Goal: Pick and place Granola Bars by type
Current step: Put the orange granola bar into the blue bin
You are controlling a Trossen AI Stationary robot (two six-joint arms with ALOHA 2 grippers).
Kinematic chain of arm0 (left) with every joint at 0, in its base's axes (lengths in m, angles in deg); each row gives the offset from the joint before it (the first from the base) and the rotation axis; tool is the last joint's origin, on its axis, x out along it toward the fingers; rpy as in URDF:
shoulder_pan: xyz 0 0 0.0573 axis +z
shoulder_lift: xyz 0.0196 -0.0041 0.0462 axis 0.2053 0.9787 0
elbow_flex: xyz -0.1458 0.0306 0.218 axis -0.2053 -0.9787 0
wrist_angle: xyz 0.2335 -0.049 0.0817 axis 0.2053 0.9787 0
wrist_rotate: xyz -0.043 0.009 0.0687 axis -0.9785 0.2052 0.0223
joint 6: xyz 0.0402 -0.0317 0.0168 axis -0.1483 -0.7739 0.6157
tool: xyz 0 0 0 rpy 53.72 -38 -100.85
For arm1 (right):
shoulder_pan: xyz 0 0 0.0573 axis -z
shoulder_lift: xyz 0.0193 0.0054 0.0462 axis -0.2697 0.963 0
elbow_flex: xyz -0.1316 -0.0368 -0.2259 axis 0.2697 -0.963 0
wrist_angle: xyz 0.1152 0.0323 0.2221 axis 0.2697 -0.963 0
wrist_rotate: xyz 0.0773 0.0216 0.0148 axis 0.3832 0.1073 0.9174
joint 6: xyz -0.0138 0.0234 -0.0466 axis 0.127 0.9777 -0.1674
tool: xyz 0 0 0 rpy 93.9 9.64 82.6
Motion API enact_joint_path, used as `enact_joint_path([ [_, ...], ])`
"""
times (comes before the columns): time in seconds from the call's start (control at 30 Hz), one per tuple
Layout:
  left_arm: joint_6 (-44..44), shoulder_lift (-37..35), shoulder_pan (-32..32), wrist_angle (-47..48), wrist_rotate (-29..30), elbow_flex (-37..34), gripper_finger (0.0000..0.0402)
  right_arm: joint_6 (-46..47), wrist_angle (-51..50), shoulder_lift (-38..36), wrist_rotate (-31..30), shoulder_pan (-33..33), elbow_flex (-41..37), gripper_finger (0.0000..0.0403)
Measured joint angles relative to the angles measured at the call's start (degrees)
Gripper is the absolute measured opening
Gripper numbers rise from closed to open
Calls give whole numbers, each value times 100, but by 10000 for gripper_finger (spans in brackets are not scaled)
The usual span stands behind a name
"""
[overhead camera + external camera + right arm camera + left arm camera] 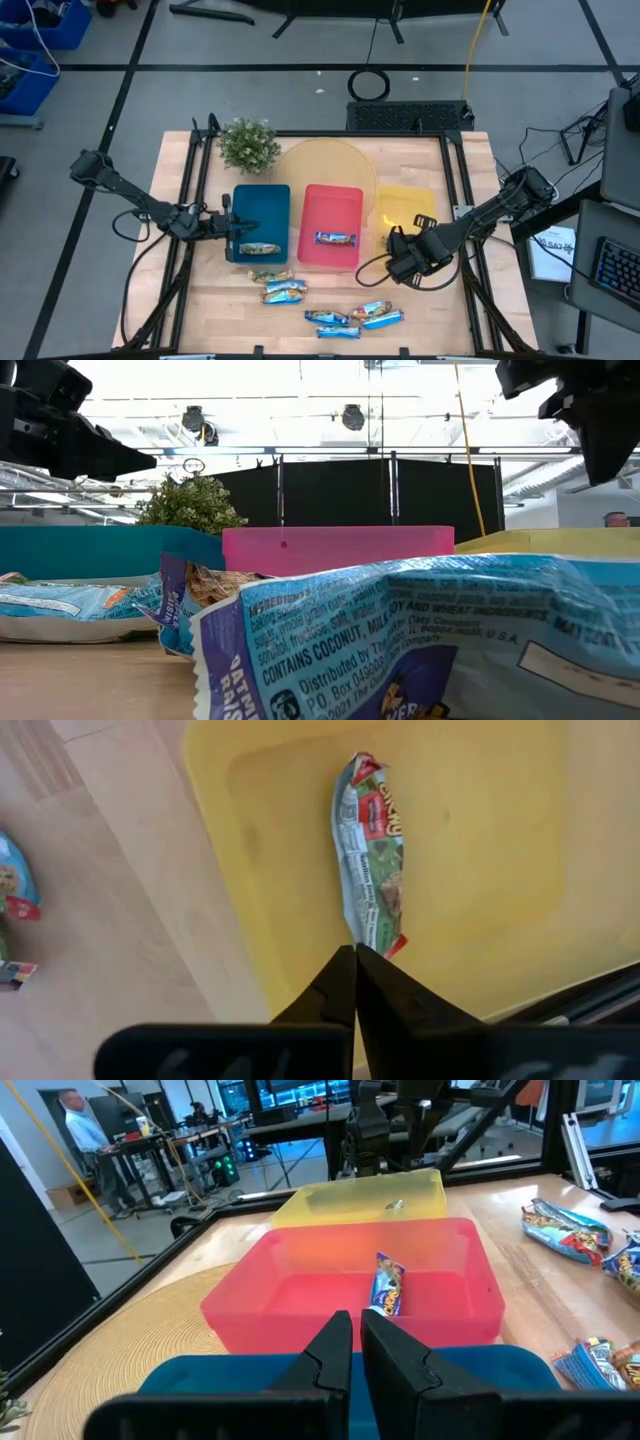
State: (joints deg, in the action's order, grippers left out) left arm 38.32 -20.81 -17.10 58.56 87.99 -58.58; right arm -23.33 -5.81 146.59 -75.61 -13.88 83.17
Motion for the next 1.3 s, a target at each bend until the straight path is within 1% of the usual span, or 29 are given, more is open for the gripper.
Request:
enact_joint_path([
  [0.1,-140,2,0,0,0,0,35,79,-7,0,-4,-62,0,0],
  [0.4,-133,2,0,0,0,0,35,326,-34,0,-13,-251,0,0],
  [0.53,-234,1,0,1,-1,0,35,489,100,0,-5,-450,0,0],
  [0.93,-391,2,-4,0,-3,0,35,1290,-54,0,174,-1022,-2,0],
  [1.3,-381,1,-2,0,-3,0,35,1471,-61,0,175,-1121,-2,0],
])
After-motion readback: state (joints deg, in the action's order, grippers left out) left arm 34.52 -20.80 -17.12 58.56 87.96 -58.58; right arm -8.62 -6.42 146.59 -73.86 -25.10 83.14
